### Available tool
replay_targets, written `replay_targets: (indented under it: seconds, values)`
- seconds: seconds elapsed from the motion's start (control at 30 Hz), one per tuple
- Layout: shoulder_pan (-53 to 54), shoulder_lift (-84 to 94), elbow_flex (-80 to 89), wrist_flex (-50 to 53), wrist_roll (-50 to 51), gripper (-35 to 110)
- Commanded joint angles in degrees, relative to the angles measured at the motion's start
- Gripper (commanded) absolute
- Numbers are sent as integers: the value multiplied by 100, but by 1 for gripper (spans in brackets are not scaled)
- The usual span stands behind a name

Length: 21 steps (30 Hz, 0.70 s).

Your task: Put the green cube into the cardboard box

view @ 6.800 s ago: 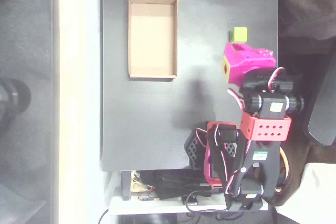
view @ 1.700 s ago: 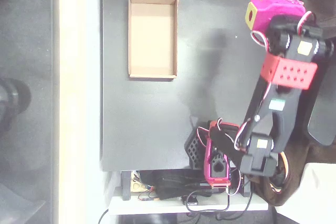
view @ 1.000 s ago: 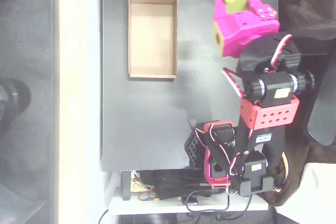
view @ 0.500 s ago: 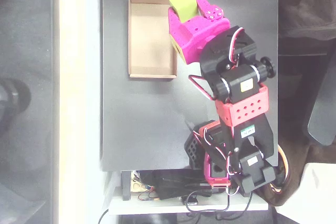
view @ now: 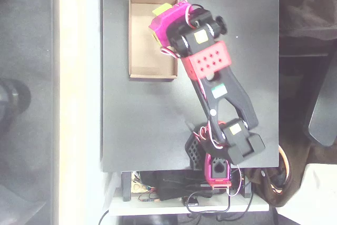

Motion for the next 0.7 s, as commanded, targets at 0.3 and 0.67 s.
replay_targets:
  seconds: [0.3,0.67]
  values:
    - [-290,-1371,-132,-35,18,14]
    - [-299,-2171,-141,-35,18,14]
